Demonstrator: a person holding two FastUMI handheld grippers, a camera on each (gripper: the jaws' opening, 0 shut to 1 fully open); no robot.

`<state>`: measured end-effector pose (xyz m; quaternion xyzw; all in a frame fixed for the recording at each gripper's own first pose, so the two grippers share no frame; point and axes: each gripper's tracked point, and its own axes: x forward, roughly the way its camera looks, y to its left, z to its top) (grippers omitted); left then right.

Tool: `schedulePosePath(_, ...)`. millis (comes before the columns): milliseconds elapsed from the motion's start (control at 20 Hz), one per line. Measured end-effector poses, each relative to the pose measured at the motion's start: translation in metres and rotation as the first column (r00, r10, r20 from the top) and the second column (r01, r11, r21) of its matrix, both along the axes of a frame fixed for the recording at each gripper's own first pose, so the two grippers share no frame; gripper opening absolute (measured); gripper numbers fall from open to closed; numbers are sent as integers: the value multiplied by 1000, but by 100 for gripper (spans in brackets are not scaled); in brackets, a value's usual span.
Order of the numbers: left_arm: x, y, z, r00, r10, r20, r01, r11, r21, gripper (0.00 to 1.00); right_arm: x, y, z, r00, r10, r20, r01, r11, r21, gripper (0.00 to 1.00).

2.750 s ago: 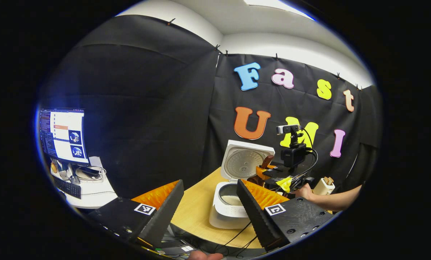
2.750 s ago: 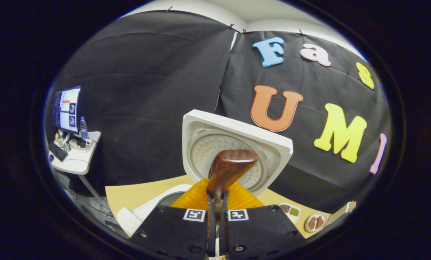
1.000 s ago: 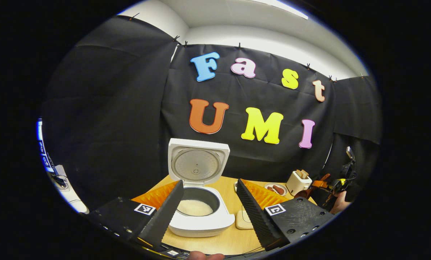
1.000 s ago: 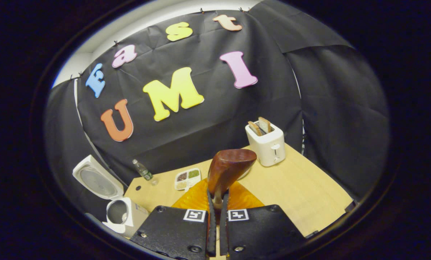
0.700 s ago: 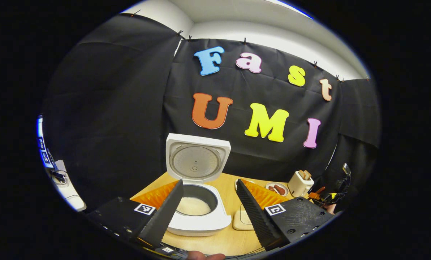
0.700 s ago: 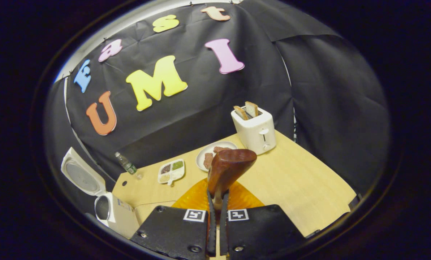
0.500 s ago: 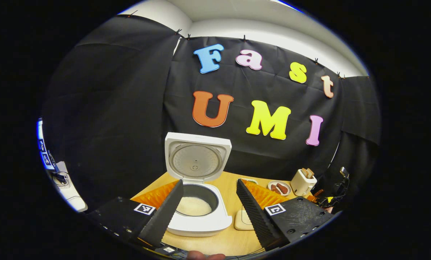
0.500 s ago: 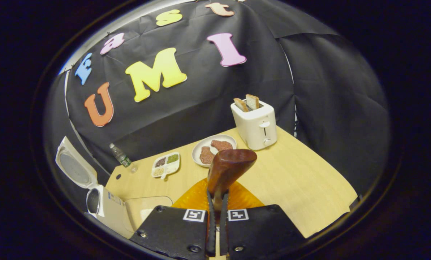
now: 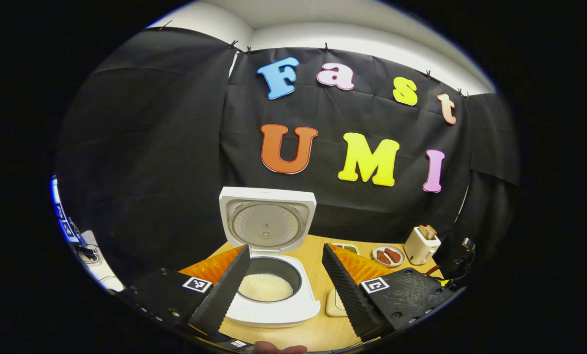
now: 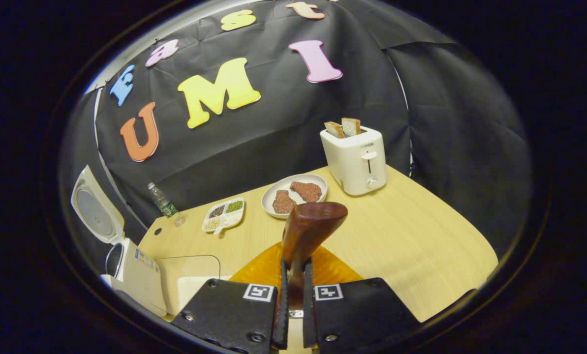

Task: Close the left gripper, press the button to open the rice cooker; take a wooden spoon from the chopstick holder with the right hand, scoop a spoonful of rice and pour it into the rice cooker, then put the wooden spoon back into the chopstick holder.

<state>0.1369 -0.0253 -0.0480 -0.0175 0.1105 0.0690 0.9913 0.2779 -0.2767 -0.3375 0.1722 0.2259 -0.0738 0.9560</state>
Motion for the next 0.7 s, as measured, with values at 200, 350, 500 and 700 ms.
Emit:
schedulePosePath(200,6,1,11,1000,-3,21,2,1000,24,94,-1,-4,10,999,2,38,-2,1000,15,24)
schedulePosePath(350,13,4,23,998,2,56,-3,1000,22,94,-7,-17,26,998,-20,55,20,1000,-9,65)
schedulePosePath(500,23,2,33,996,-1,88,-1,1000,17,94,-20,-39,45,994,-72,77,75,997,-36,94)
schedulePosePath(700,41,-1,48,992,-23,121,20,1000,23,94,-38,-59,91,983,-113,142,127,988,-91,99)
